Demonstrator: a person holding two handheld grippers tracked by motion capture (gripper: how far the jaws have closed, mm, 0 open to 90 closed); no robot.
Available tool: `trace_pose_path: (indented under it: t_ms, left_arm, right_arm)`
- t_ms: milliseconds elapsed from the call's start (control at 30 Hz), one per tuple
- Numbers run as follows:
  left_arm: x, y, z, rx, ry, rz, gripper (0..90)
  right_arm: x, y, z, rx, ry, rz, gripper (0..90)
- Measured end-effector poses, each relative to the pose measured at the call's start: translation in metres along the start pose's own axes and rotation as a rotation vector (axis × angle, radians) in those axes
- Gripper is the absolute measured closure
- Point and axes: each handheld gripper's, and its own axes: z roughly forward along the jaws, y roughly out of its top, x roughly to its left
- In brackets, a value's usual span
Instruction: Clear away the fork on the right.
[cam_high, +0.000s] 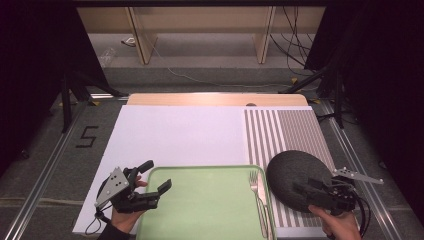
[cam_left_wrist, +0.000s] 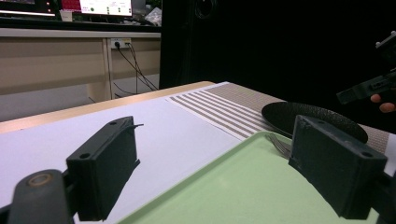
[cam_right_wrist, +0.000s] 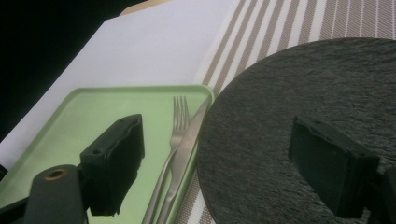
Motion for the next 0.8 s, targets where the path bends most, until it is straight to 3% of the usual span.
trace_pose_path:
  t_ms: [800]
  left_arm:
    - [0.000,0.000,0.000,0.001,-0.002,-0.007,14.2]
  right_arm:
    - [-0.019,-0.014,-0.016,0.007,-0.050,0.101,18.9]
